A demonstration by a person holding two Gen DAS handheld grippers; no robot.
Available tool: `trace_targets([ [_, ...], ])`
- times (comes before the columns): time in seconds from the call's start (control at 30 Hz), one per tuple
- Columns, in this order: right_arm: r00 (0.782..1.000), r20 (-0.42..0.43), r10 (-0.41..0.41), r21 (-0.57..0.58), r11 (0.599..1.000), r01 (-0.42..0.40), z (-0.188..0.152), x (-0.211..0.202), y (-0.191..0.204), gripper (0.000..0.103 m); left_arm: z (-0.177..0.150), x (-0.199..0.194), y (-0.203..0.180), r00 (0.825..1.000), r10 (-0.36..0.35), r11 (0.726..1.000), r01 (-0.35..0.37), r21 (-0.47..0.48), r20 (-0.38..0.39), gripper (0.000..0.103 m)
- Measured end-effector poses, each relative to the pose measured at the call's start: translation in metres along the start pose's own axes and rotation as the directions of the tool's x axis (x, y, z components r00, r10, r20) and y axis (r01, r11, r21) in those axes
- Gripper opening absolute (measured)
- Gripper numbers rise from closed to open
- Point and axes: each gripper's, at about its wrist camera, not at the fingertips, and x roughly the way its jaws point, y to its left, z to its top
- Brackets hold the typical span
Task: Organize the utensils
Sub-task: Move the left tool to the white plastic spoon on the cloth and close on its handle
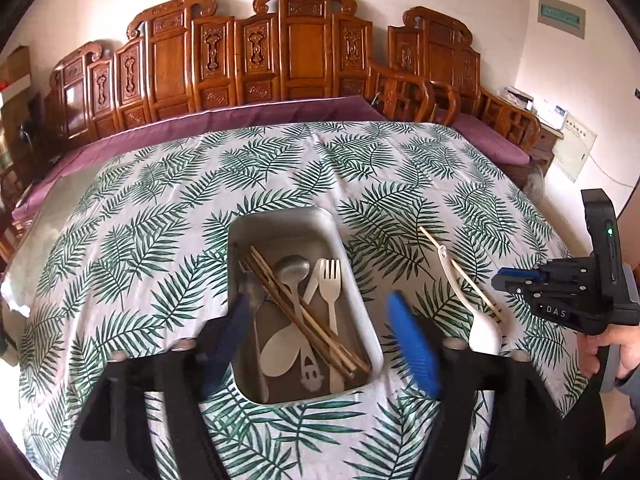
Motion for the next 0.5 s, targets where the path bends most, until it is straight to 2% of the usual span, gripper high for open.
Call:
trace_targets([
  [0.13, 1.000, -0.013, -0.014, 0.015, 1.000, 0.014, -0.009, 0.006, -0.013, 0.016, -0.001, 0.002, -0.011, 1.000, 0.007, 1.000, -0.007, 0.013, -0.006, 0.083],
  [0.33, 0.999, -0.044, -0.031, 0.005, 0.999, 0.031, -0.013, 0.023, -0.023, 0.025, -0.007, 0.005, -0.021, 0.999, -0.012, 1.000, 0.013, 0.019, -0.031, 0.086],
  [0.5, 0.997, -0.065, -0.039, -0.025, 0.999, 0.037, -0.008, 0.037, -0.024, 0.025, -0.013, 0.010, -0.034, 0.998, -0.031, 0.999, 0.033, 0.030, -0.054, 0.086],
])
